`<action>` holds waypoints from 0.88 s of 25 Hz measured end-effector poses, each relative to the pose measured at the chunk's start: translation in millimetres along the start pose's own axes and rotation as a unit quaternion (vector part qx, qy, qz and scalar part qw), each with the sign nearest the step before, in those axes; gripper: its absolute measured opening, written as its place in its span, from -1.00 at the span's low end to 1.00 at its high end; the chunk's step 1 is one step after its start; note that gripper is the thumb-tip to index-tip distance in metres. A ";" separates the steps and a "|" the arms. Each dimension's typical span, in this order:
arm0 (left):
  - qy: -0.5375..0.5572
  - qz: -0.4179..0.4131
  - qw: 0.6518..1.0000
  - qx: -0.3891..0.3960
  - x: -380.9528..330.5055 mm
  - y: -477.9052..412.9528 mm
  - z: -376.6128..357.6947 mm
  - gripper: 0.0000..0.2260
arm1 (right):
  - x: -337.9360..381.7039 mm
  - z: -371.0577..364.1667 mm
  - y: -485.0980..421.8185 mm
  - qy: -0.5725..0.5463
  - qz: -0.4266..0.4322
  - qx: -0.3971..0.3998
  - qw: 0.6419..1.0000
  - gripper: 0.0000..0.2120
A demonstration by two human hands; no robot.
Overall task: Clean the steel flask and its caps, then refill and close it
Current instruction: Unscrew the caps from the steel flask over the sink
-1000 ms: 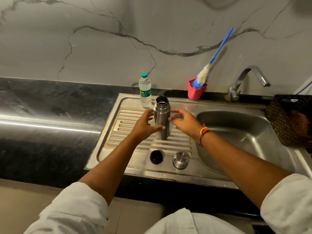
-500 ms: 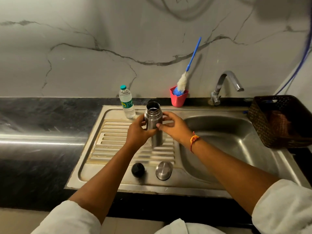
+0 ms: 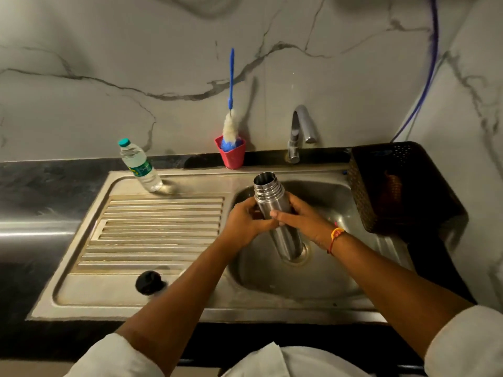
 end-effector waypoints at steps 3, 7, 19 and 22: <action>-0.012 0.016 1.000 0.016 -1.4 -3.2 -33.2 -0.50 | -23.3 26.8 8.2 0.014 -0.005 -0.001 1.000 -0.45; -0.036 0.040 0.998 0.024 7.0 -4.7 -52.7 -0.40 | -41.8 40.6 11.4 0.000 0.001 -0.018 1.000 -0.55; -0.556 0.042 0.824 0.105 46.1 -20.4 -19.9 0.18 | -73.8 68.4 4.4 0.204 -0.053 -0.049 0.976 -0.40; -0.562 0.035 0.818 0.116 51.3 -26.7 -16.8 0.20 | -74.5 68.4 2.7 0.293 -0.065 -0.035 0.953 -0.39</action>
Point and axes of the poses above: each hand's wrist, its own y-axis away from the middle knuckle, its own z-axis out of the back of the hand, x = y × z, the point moved 3 cm from there along -y, towards the middle knuckle
